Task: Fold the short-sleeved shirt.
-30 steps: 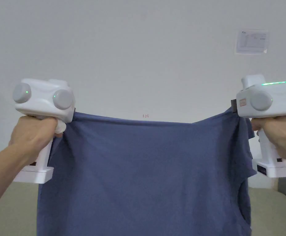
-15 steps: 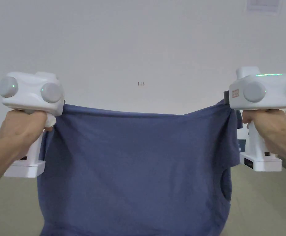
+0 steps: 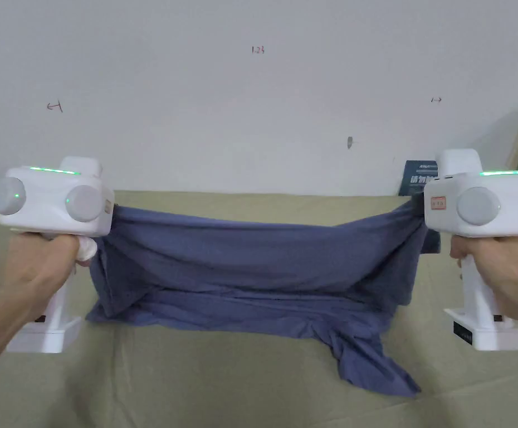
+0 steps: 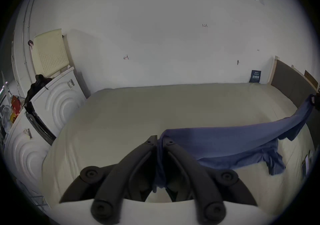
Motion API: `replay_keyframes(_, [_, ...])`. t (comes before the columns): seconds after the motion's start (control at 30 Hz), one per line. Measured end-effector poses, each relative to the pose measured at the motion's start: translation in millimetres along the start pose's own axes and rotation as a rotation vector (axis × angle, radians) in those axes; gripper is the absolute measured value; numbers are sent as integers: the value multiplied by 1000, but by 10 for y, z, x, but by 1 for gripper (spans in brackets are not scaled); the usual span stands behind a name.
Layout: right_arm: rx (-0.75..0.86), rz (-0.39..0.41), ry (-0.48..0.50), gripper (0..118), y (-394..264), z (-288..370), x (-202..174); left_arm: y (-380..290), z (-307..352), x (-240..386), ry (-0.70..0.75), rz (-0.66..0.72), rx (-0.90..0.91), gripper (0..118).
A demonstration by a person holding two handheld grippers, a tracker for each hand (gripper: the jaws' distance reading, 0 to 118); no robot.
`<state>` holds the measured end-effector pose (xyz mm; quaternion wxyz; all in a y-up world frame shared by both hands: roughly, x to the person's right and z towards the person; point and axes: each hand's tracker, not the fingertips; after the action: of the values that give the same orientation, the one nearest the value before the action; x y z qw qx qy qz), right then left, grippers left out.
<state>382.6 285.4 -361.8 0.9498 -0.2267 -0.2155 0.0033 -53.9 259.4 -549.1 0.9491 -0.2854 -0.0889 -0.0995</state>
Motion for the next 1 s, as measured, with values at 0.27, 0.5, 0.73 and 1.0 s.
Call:
replay_keyframes(0.27, [-13,-22,29,0,-777,784,2,-875,626,-160,-29,-25,-35,6])
replay_keyframes(0.5, [-42,-57,51,0,-1610,1575,44,-1739,1236,-397,-77,23,-70,6])
replay_keyframes(0.73, [-103,-67,70,0,-2453,2294,150,-2553,1876,-574,-115,52,-99,6])
replay_keyframes(1.0, [-168,-52,91,0,-3131,2859,202,-3196,2368,-718,-141,43,-132,6])
